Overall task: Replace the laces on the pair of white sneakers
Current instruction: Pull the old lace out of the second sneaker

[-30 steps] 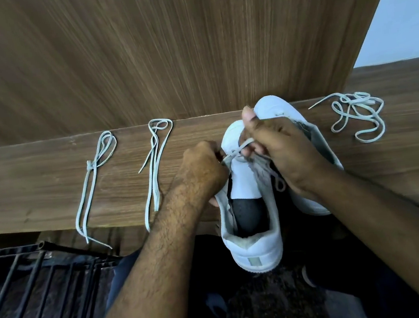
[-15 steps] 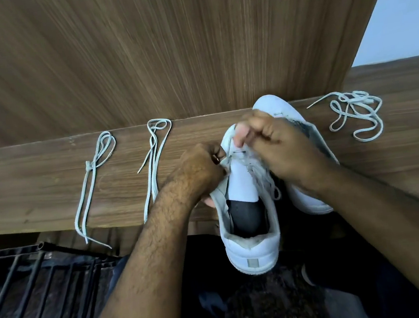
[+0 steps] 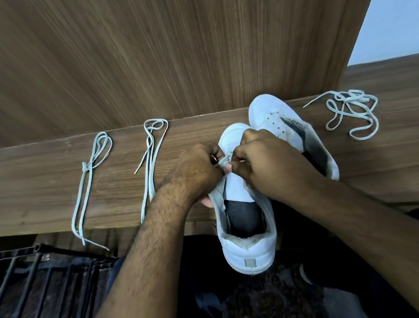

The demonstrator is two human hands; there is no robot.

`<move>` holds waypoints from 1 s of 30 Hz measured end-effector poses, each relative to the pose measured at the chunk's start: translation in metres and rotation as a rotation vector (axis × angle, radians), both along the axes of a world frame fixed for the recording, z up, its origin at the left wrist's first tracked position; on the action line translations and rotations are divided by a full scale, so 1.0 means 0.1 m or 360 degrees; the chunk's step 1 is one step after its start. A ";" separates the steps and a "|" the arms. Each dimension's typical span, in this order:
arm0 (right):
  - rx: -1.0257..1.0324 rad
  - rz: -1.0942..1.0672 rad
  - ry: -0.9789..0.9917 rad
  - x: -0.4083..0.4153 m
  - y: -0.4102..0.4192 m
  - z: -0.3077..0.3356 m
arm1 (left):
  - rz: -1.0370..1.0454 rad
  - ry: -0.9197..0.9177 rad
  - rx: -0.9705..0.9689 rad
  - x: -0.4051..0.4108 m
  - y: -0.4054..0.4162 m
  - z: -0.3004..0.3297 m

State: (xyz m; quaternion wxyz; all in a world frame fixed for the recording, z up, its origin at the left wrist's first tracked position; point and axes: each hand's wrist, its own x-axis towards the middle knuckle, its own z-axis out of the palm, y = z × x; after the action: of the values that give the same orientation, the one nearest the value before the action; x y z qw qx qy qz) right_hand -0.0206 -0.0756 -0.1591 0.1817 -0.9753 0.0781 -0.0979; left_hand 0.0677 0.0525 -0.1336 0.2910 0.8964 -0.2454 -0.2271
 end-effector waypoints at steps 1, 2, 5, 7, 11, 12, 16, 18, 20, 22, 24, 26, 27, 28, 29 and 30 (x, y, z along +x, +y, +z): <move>0.0007 -0.0010 0.0035 0.02 0.01 0.00 | -0.0004 0.0013 0.0000 0.00 0.00 0.00; 0.0020 -0.0001 0.0060 0.04 0.02 0.00 | -0.0008 0.0009 0.0013 0.00 0.01 0.00; 0.0113 -0.0006 0.0066 0.06 0.04 -0.01 | -0.0032 -0.0015 0.0020 0.03 0.01 0.00; 0.0189 -0.0001 0.0010 0.04 0.04 0.00 | -0.0048 0.0005 0.0026 0.03 0.01 0.01; 0.0180 0.0009 -0.0029 -0.01 0.06 0.08 | -0.0035 0.0114 -0.0006 0.04 0.04 0.03; 0.0099 0.0006 -0.0022 -0.01 0.07 0.09 | -0.0027 0.0137 -0.0020 0.04 0.05 0.03; -0.0243 -0.0067 0.0118 -0.02 0.05 0.13 | 0.0014 0.0161 -0.0026 0.04 0.04 0.03; -0.0363 -0.0085 0.0127 -0.01 0.04 0.12 | 0.0058 0.0206 -0.0041 0.04 0.03 0.02; -0.0239 -0.0075 -0.0025 0.00 -0.01 0.08 | 0.0085 0.0250 -0.0049 0.04 0.03 0.02; 0.0167 -0.0025 -0.0252 -0.01 -0.05 0.07 | 0.0089 0.0256 -0.0050 0.03 0.03 0.02; 0.0931 0.0013 -0.0356 -0.03 -0.04 0.13 | 0.0097 0.0264 -0.0060 0.03 0.02 0.03; 0.1862 0.0038 -0.0395 -0.05 0.02 0.27 | 0.0106 0.0279 -0.0060 0.03 0.02 0.03; 0.2097 0.0030 -0.0400 -0.06 0.03 0.30 | 0.0106 0.0286 -0.0054 0.03 0.02 0.03; 0.1955 -0.0007 -0.0438 -0.08 0.03 0.32 | 0.0102 0.0290 -0.0049 0.02 0.02 0.03; 0.1481 -0.0019 -0.0479 -0.09 0.01 0.30 | 0.0099 0.0288 -0.0051 0.02 0.02 0.03; 0.0873 0.0009 -0.0458 -0.09 -0.03 0.27 | 0.0099 0.0281 -0.0057 0.02 0.02 0.03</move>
State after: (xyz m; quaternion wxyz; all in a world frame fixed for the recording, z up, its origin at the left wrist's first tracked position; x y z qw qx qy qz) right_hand -0.0297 -0.0785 -0.1322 0.4476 -0.8663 0.0725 -0.2097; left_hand 0.0698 0.0546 -0.1305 0.3344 0.8748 -0.1950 -0.2916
